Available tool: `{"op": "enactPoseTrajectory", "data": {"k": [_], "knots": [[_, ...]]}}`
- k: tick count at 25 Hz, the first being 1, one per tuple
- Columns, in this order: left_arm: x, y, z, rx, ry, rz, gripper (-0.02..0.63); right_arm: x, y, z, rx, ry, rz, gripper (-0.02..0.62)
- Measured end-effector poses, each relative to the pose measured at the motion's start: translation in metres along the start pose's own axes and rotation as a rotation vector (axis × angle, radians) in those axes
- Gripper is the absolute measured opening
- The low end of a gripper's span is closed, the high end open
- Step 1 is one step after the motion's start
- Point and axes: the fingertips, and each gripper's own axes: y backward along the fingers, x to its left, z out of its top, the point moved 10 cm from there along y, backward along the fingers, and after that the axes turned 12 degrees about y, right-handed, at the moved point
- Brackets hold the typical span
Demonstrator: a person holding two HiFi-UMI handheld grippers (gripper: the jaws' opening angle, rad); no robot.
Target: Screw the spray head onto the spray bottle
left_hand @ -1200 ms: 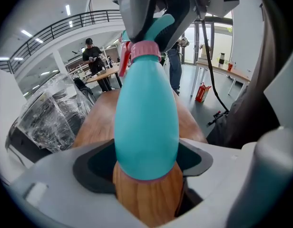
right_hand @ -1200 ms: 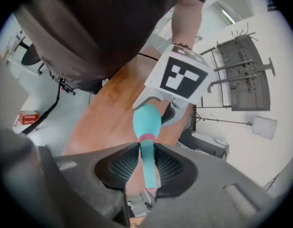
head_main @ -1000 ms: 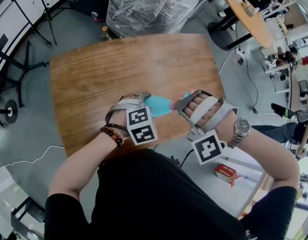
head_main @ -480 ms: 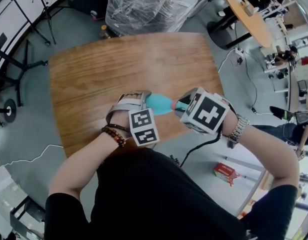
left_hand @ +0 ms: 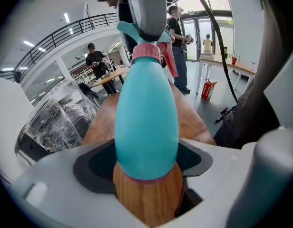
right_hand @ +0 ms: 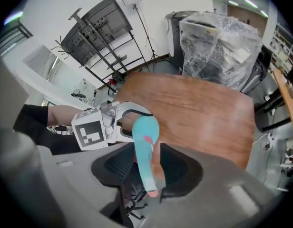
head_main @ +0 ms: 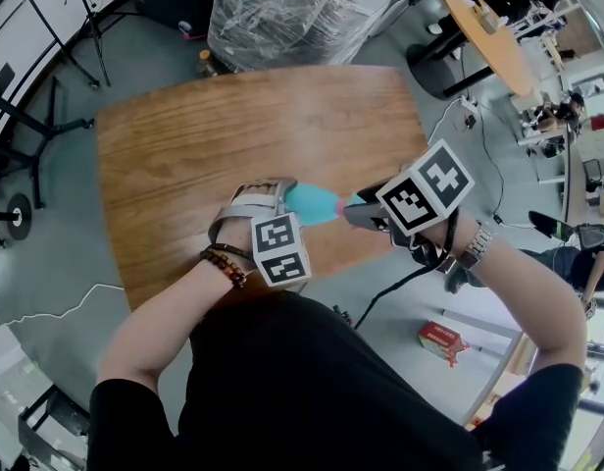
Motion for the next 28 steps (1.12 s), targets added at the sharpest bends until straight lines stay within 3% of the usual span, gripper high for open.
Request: {"op": "enactPoseTrajectory", "data": {"k": [4,7,10,14,16,20,24,28], "knots": [[0.002,0.000,-0.002,-0.002,0.006,-0.017,0.405,0.005,0.016,0.004,-0.034,0.142,-0.048,0.196],[0.006,-0.001,-0.008,-0.004,0.007,-0.040,0.405,0.019,0.030,0.009,-0.092,0.362,-0.075,0.199],[0.012,-0.001,-0.013,-0.005,-0.010,-0.089,0.405,0.045,0.050,0.016,-0.097,0.766,-0.169,0.199],[0.018,0.003,-0.018,-0.005,-0.028,-0.180,0.407,0.064,0.052,0.001,0.102,1.416,-0.462,0.198],[0.019,0.005,-0.018,-0.008,-0.036,-0.215,0.406,0.067,0.040,-0.015,0.207,1.699,-0.560,0.196],[0.018,0.009,-0.016,-0.022,-0.078,-0.278,0.407,0.078,0.013,-0.040,0.213,2.080,-0.624,0.198],[0.015,0.011,-0.015,-0.028,-0.118,-0.327,0.407,0.083,-0.004,-0.055,0.183,2.292,-0.626,0.204],[0.008,0.010,-0.013,-0.024,-0.152,-0.352,0.407,0.086,-0.022,-0.060,0.181,2.318,-0.581,0.210]]}}
